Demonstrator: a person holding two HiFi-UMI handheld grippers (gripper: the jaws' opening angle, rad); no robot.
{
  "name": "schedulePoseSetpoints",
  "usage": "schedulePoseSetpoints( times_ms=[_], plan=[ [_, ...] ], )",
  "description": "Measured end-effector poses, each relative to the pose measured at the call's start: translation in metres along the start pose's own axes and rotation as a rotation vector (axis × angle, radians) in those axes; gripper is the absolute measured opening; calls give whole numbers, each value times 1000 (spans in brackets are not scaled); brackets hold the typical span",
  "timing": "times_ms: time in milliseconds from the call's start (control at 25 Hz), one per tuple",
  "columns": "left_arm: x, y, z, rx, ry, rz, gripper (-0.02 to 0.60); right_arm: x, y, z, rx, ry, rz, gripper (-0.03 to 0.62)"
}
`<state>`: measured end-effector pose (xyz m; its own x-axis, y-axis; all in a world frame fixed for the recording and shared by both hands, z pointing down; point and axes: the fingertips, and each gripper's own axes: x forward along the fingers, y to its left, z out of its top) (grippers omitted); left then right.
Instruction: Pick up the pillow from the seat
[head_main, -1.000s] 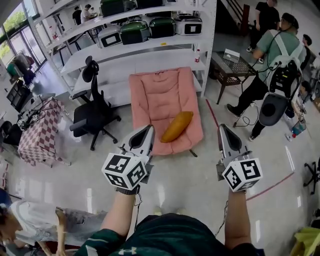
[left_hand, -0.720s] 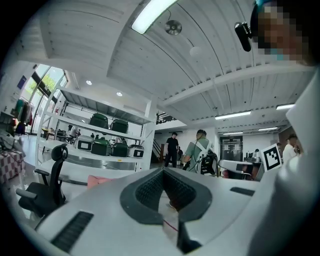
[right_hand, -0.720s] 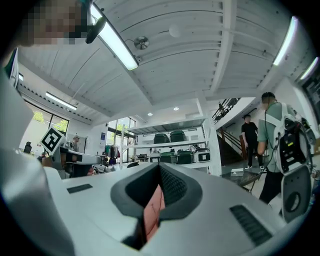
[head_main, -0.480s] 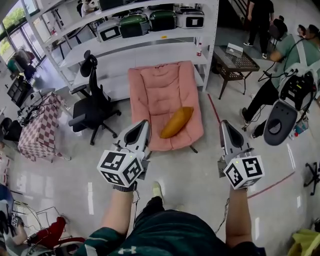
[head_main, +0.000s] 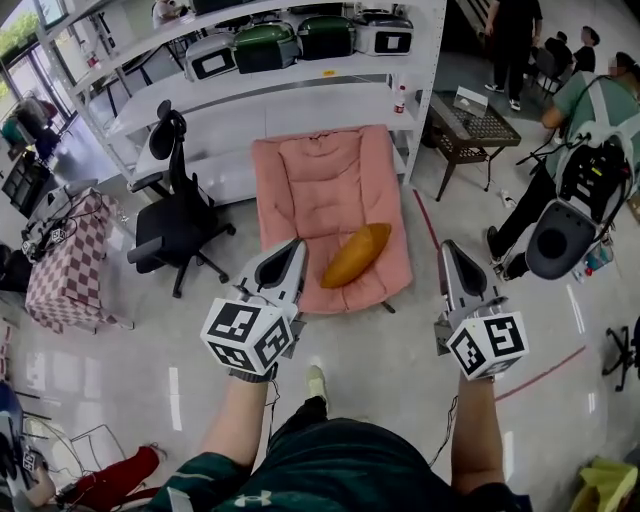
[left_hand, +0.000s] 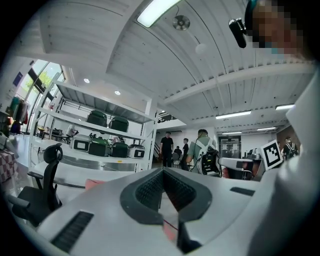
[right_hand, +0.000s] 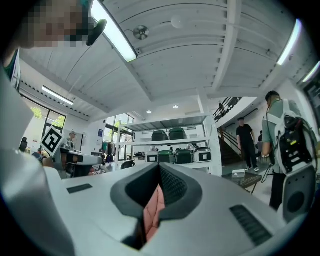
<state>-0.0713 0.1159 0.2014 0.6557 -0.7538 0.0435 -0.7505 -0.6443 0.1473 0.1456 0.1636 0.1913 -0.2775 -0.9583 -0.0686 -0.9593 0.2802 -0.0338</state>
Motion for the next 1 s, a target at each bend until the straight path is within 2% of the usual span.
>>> schedulePoseSetpoints(
  times_ms=[440, 720, 1000],
  plan=[
    [66, 99, -6, -18, 18, -71, 0, 109, 12, -31, 2, 57, -52, 3],
    [96, 138, -28, -32, 49, -131, 0, 153, 19, -65, -3, 105, -96, 3],
    [126, 150, -54, -44, 71, -160, 0, 179, 8, -110, -27, 183, -106, 3]
  ],
)
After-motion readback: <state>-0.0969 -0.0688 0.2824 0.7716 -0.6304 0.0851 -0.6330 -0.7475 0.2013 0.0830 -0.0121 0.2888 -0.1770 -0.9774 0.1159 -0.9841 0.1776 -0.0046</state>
